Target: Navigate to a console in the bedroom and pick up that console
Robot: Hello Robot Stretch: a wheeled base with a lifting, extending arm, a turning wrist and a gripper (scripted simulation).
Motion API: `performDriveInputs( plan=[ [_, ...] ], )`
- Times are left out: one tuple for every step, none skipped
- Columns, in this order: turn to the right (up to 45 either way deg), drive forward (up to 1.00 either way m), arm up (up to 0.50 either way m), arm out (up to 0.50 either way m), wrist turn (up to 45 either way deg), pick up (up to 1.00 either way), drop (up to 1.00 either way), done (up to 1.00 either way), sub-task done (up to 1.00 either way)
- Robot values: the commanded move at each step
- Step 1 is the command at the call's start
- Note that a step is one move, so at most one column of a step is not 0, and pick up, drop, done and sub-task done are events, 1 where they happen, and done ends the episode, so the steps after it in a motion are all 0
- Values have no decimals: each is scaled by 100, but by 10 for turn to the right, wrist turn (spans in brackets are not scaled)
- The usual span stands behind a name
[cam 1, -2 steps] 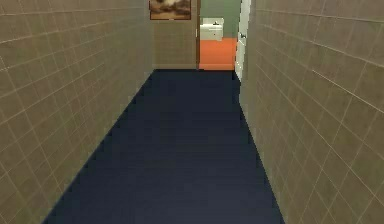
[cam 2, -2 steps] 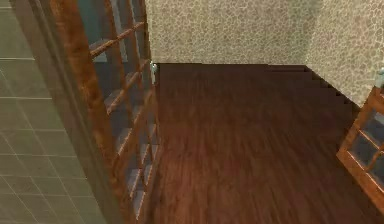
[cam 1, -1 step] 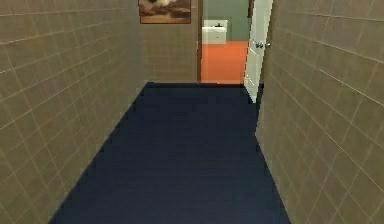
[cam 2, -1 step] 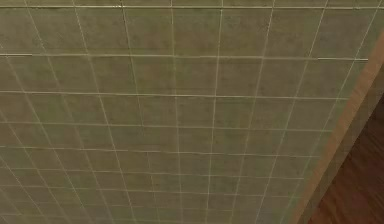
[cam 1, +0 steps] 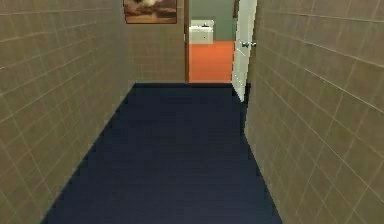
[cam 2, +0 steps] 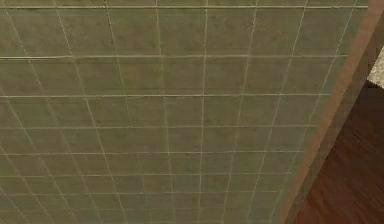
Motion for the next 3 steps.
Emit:
performDriveInputs(
  plan=[
    [0,100,0,0,0,0,0,0,0],
    [0,100,0,0,0,0,0,0,0],
    [0,30,0,0,0,0,0,0,0]
  ],
)
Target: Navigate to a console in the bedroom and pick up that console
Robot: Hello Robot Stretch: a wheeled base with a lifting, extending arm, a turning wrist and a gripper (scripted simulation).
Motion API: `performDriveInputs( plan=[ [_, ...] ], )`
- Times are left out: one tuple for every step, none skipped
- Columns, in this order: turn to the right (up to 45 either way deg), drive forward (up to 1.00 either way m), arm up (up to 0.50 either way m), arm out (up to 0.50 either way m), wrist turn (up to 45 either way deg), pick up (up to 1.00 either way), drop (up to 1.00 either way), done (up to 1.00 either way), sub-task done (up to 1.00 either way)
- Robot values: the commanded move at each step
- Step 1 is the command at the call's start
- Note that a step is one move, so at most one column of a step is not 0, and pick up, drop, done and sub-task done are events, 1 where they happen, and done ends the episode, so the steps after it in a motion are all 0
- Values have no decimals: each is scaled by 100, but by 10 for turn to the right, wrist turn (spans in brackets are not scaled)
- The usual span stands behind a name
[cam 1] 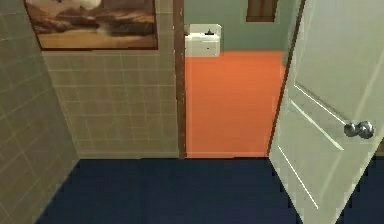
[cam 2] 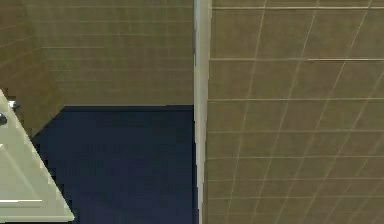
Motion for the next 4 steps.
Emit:
performDriveInputs(
  plan=[
    [90,0,0,0,0,0,0,0,0],
    [0,100,0,0,0,0,0,0,0],
    [90,0,0,0,0,0,0,0,0],
    [0,100,0,0,0,0,0,0,0]
  ],
)
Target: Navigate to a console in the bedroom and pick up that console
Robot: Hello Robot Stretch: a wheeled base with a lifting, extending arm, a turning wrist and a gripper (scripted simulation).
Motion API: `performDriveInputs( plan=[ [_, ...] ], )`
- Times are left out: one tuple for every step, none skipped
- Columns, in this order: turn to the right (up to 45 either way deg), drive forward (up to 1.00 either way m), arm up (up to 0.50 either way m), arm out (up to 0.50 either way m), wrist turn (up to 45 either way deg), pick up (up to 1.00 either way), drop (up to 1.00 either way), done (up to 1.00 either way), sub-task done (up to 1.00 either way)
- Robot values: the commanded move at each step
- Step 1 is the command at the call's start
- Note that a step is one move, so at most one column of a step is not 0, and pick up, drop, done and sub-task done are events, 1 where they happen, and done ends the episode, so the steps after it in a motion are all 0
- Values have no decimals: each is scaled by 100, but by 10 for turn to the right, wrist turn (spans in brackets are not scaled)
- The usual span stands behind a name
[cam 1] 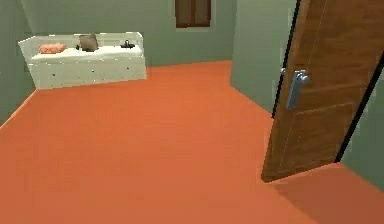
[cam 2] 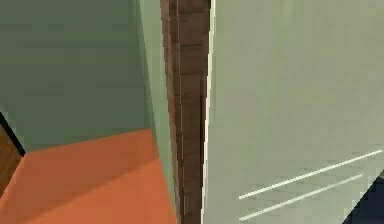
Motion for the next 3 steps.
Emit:
performDriveInputs(
  plan=[
    [90,0,0,0,0,0,0,0,0],
    [0,100,0,0,0,0,0,0,0],
    [0,50,0,0,0,0,0,0,0]
  ],
)
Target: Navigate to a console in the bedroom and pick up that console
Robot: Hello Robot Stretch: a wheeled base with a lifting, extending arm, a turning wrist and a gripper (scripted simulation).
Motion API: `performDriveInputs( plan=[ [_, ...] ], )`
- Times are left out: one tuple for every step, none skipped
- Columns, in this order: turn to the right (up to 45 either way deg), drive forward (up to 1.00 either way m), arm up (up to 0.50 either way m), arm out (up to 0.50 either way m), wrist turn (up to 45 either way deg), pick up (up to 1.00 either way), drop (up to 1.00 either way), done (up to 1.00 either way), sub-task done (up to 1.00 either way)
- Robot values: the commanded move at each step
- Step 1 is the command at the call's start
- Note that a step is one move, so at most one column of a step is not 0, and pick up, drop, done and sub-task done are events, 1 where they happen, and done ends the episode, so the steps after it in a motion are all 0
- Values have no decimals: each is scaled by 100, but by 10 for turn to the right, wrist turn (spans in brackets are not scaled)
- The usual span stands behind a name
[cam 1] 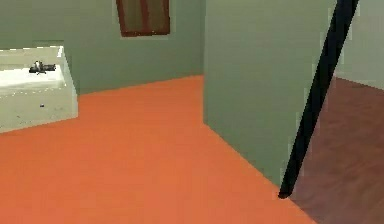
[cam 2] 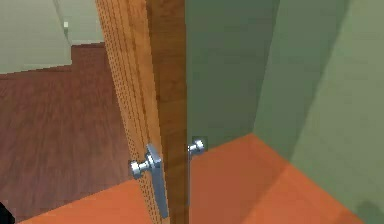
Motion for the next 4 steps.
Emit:
performDriveInputs(
  plan=[
    [60,0,0,0,0,0,0,0,0],
    [0,30,0,0,0,0,0,0,0],
    [450,0,0,0,0,0,0,0,0],
    [150,0,0,0,0,0,0,0,0]
  ],
)
